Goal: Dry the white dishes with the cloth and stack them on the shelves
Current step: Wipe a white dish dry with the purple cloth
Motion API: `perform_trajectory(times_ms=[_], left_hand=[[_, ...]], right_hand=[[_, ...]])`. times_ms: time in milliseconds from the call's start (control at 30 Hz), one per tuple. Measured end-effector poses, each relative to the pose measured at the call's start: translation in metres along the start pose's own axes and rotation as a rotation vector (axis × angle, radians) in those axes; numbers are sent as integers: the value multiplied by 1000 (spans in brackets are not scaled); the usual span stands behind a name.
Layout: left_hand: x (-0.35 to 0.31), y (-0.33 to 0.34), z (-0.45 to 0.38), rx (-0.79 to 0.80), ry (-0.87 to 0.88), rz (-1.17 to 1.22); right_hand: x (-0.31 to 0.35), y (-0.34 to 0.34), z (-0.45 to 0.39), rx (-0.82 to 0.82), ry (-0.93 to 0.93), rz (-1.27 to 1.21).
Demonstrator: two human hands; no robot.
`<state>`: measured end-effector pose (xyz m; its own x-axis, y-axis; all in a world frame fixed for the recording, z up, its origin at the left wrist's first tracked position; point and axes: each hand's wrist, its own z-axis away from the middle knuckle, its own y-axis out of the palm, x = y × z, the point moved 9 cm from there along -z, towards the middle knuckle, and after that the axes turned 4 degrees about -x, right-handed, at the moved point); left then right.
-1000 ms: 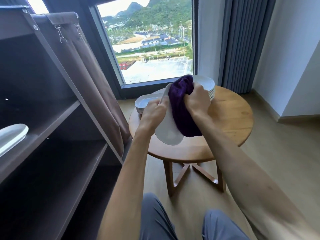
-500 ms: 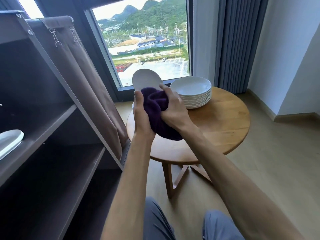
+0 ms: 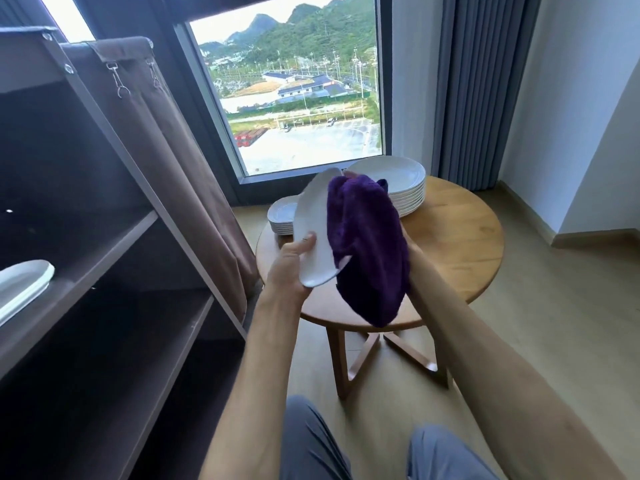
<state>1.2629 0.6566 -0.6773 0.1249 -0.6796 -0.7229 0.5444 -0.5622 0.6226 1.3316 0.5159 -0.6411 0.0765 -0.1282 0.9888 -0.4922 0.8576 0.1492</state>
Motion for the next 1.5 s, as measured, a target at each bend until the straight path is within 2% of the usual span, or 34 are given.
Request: perform_trajectory(times_ms=[100,167,333,400,467,533,633,700,767,967,1167,1367,1500], left_hand=[[19,3,0,54,-125,8],[27,2,5,65,-185,-49],[32,5,9,130,-168,-508],[27,17,18,143,-66,-645],[2,22,19,45,175,-759],[-25,36,27,85,380,-840],[-32,53,45,275,298,-864],[-36,60,54,280,377,-1074],[-37,66,58,263,449,-1172],[-43,67,67,338,516,-1052],[-61,54,65,211,537,-610],[-29,53,46,24,518,-178],[-17,52,35,-53,536,-113]], right_hand=[[32,5,-5,-44,-63,-128],[44,2,-15,-85,-90,-131],[35,-17,-42,-158,-28,-72],[35,-21,-43,-175,-8,-92],[38,-23,-38,-175,4,-126],[40,-30,-36,-203,-12,-117],[46,-38,-50,-234,-94,-6],[54,-36,-59,-239,-139,127],[59,-34,-66,-246,-175,230],[60,-49,-79,-313,-168,345],[45,-59,-86,-318,-113,237],[27,-30,-69,-350,-162,271],[-3,-19,-57,-294,-101,314]])
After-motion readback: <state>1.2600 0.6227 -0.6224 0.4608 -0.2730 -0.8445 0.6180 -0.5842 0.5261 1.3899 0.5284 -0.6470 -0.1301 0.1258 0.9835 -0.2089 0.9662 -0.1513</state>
